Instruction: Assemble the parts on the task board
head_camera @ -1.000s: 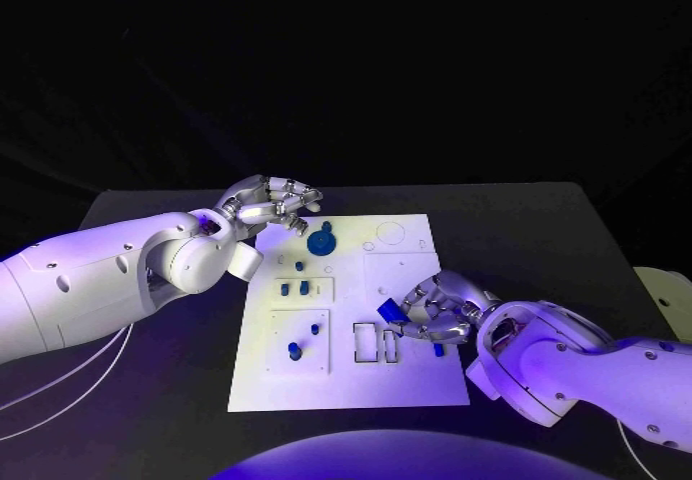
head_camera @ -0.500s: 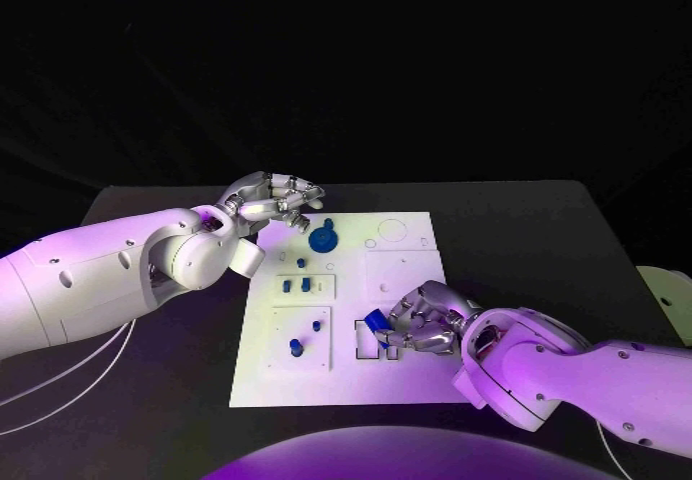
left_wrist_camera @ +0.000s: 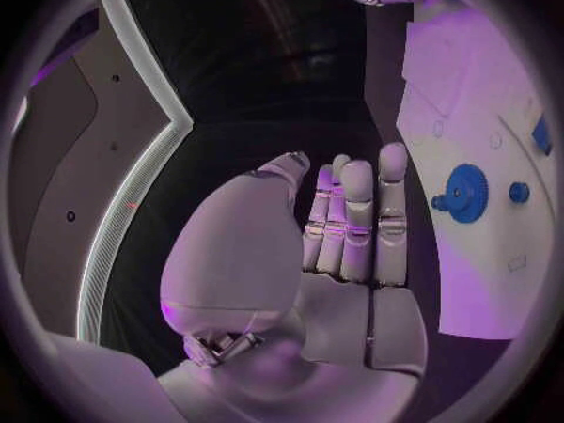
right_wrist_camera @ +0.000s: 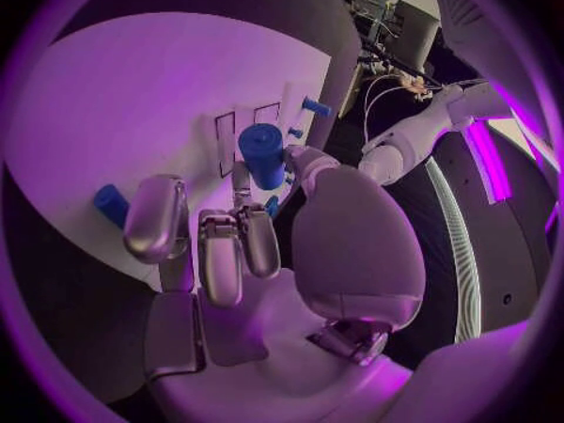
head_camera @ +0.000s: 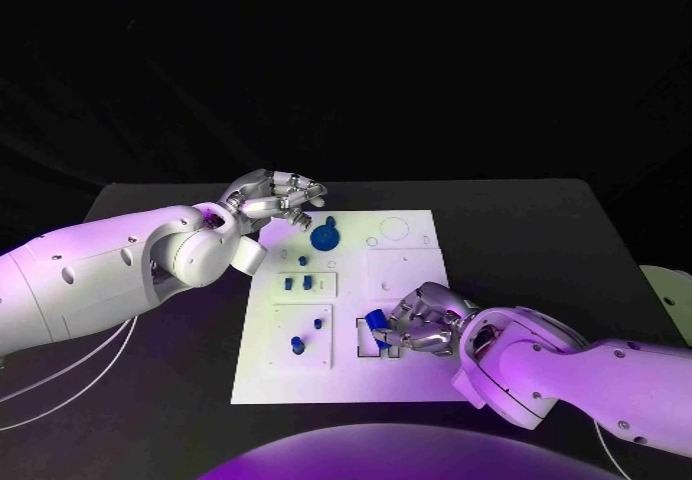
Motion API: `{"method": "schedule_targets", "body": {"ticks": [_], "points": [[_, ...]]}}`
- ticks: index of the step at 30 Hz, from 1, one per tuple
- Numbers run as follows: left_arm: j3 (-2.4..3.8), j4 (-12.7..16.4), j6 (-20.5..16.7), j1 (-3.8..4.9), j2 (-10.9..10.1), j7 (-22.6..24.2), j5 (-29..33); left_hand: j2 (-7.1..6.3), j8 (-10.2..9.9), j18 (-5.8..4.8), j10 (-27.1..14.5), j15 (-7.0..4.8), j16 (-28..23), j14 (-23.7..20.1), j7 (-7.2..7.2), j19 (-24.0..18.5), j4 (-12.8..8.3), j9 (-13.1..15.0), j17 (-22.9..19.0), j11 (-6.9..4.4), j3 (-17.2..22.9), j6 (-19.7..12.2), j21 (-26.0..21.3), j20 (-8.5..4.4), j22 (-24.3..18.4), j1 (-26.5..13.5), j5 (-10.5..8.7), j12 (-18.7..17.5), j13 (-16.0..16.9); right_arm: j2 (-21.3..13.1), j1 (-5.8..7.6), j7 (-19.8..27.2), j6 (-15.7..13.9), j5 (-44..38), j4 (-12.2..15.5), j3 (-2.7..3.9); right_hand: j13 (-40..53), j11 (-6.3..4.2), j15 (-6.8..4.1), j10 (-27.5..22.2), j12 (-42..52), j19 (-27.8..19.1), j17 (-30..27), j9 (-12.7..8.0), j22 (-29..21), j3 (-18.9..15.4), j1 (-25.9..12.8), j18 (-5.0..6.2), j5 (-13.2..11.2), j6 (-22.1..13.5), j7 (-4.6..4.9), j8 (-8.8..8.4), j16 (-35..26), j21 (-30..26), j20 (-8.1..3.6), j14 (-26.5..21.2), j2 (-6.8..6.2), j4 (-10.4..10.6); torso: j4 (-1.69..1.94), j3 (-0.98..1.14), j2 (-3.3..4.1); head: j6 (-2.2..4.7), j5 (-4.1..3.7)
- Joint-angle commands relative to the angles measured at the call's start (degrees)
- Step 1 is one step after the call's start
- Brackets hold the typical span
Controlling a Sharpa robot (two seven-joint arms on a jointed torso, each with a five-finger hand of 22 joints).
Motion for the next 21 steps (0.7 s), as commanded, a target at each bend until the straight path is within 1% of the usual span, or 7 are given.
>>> {"method": "schedule_targets", "body": {"ticks": [1, 6, 15, 17, 20, 21], "points": [[0.03, 0.2, 0.8, 0.04, 0.0, 0.3, 0.0, 0.09, 0.2, 0.70, -0.4, 0.04, -0.2, -0.4, 0.00, 0.3, 0.0, 0.1, 0.0, 0.06, 0.2, -0.3, -0.3, 0.33, 0.5, -0.5, -0.19, 0.2, 0.1, 0.2, -0.08, -0.3, 2.1, -0.8, 0.2, -0.02, 6.0, -0.01, -0.45, 0.6, 0.0, -0.1, 14.5, 2.1, 0.5, -0.1, -0.4, -0.62, -0.4, 2.8, -2.67, 0.30, 0.3, -0.2, -0.30, 6.0, -0.04, 0.2, -0.01, 0.03, -0.02, -0.14, 0.09], [0.03, 0.2, 0.8, 0.04, 0.0, 0.3, 0.0, 0.09, 0.2, 0.70, -0.4, 0.04, -0.2, -0.4, 0.00, 0.3, 0.0, 0.1, 0.0, 0.06, 0.2, -0.3, -0.3, 0.33, 0.5, -0.5, -0.19, 0.2, 0.1, 0.2, -0.09, -0.3, 2.4, -0.8, 0.2, -0.02, 5.9, -0.02, -0.45, 0.6, -0.1, -0.1, 14.5, 2.1, 0.5, -0.1, -0.6, -0.63, -0.5, 2.9, -2.68, 0.30, 0.3, -0.2, -0.31, 5.9, -0.07, 0.1, -0.01, -0.01, -0.02, -0.22, 0.12], [0.03, 0.2, 0.8, 0.04, -0.1, 0.2, 0.0, 0.09, 0.2, 0.70, -0.4, 0.04, -0.2, -0.4, 0.00, 0.3, 0.0, 0.1, 0.0, 0.06, 0.2, -0.3, -0.3, 0.33, 0.5, -0.5, -0.19, 0.2, 0.1, 0.4, -0.09, -0.4, 2.2, -1.0, 0.3, -0.02, 5.9, -0.03, -0.45, 0.6, -0.1, -0.1, 14.6, 2.1, 0.5, -0.1, -0.8, -0.62, -0.6, 2.9, -2.69, 0.32, 0.3, -0.3, -0.31, 6.0, -0.10, 0.1, 0.02, 0.01, 0.01, -0.32, 0.22], [0.03, 0.2, 0.8, 0.04, -0.1, 0.2, 0.0, 0.09, 0.2, 0.70, -0.4, 0.04, -0.2, -0.4, 0.00, 0.3, 0.0, 0.1, 0.0, 0.06, 0.2, -0.3, -0.3, 0.33, 0.5, -0.5, -0.19, 0.2, 0.1, 0.5, -0.09, -0.4, 2.1, -1.1, 0.0, -0.02, 5.8, -0.03, -0.46, 0.5, -0.2, -0.1, 14.5, 2.1, 0.5, -0.1, -0.9, -0.61, -0.6, 3.0, -2.69, 0.32, 0.3, -0.3, -0.31, 5.9, -0.12, 0.2, -0.03, -0.02, -0.05, -0.21, 0.23], [0.03, 0.3, 0.8, 0.04, -0.1, 0.2, -0.1, 0.02, 0.2, 0.70, -0.5, 0.04, -0.3, -0.4, 0.03, 0.3, 0.0, 0.2, -0.1, 0.08, 0.3, -0.4, -0.3, 0.33, 0.5, -0.5, -0.15, 0.2, 0.1, 0.6, -0.09, -0.4, 2.1, -1.2, -0.1, -0.02, 5.9, -0.02, -0.45, 0.6, -0.2, -0.1, 14.6, 2.2, 0.5, -0.4, -1.8, -0.60, -0.9, 3.0, -2.67, 0.25, 0.3, -0.4, -0.32, 6.0, -0.24, 0.2, 0.03, -0.02, -0.04, -0.18, 0.28], [0.03, 0.3, 0.8, 0.04, -0.1, 0.2, -0.1, 0.02, 0.2, 0.70, -0.5, 0.04, -0.3, -0.4, 0.03, 0.3, 0.0, 0.2, -0.1, 0.08, 0.3, -0.4, -0.3, 0.33, 0.5, -0.5, -0.15, 0.2, 0.1, 0.7, -0.09, -0.3, 2.1, -1.2, -0.2, -0.02, 5.9, -0.01, -0.44, 0.6, -0.2, -0.1, 14.5, 2.2, 0.5, -0.7, -2.5, -0.61, -1.5, 3.1, -2.66, 0.18, 0.3, -0.4, -0.31, 6.0, -0.29, 0.2, 0.03, -0.02, -0.04, -0.18, 0.28]]}}
